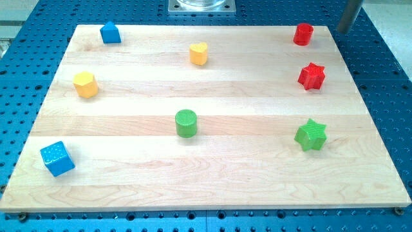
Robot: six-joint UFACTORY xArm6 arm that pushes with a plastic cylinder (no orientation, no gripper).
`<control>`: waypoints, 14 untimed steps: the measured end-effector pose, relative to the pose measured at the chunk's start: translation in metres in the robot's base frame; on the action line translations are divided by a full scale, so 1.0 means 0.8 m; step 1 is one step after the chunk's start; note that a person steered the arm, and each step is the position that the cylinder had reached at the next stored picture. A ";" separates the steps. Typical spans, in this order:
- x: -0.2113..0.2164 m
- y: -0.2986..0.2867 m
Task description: Push the red star into the red circle
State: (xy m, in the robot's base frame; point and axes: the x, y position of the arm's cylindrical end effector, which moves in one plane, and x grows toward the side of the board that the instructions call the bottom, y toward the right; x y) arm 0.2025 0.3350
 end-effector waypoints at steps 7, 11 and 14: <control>0.111 -0.150; 0.231 -0.122; 0.217 -0.244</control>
State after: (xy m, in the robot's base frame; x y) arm 0.3762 0.1396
